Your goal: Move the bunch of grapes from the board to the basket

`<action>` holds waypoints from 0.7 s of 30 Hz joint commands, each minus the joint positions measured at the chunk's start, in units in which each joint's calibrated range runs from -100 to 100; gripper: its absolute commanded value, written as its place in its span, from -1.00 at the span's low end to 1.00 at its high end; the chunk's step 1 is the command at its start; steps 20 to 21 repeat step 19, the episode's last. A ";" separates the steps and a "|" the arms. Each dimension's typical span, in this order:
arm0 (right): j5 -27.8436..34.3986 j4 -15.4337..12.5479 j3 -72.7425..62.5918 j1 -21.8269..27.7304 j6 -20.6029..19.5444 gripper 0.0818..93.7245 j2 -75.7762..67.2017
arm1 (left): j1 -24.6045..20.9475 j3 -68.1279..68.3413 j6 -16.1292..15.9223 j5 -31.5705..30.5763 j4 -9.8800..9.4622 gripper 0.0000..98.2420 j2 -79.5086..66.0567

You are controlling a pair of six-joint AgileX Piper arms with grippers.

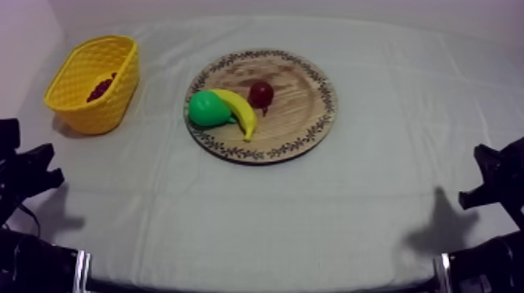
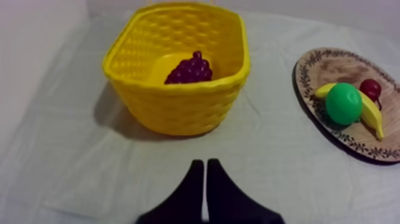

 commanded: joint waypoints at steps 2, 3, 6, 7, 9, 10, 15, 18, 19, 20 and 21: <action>0.02 -0.01 0.00 -0.01 0.00 -0.99 0.00 | 0.17 0.66 1.82 -0.48 -0.17 -1.00 -2.72; 0.02 -0.01 0.00 -0.01 0.01 -0.99 0.00 | 0.12 0.78 2.95 -0.52 -0.21 -1.00 -3.28; 0.02 -0.01 0.00 -0.01 0.02 -0.99 0.00 | -0.34 1.00 6.80 -0.63 -0.32 -1.00 -5.10; 0.02 -0.01 0.00 -0.01 0.02 -0.99 0.00 | -0.49 1.09 7.92 -0.72 -0.35 -1.00 -5.78; 0.02 -0.01 0.00 -0.01 0.00 -0.99 0.00 | -0.71 1.41 9.55 -0.97 -0.45 -1.00 -7.23; 0.02 -0.01 0.00 -0.01 0.01 -0.99 0.00 | -0.78 1.74 9.99 -1.44 -0.50 -1.00 -7.73; 0.02 -0.01 0.00 -0.01 0.02 -0.99 0.00 | -1.14 2.77 10.81 -3.44 -0.62 -1.00 -8.71; 0.02 -0.01 0.00 -0.01 0.02 -0.99 0.00 | -1.57 3.00 10.87 -3.71 -0.65 -1.00 -8.84; 0.02 -0.01 0.00 -0.01 0.02 -0.99 0.00 | -1.66 3.06 10.86 -3.75 -0.66 -1.00 -8.86; 0.02 -0.01 0.00 -0.01 0.02 -0.99 0.00 | -1.66 3.06 10.86 -3.75 -0.66 -1.00 -8.86; 0.02 -0.01 0.00 -0.01 0.02 -0.99 0.00 | -1.66 3.06 10.86 -3.75 -0.66 -1.00 -8.86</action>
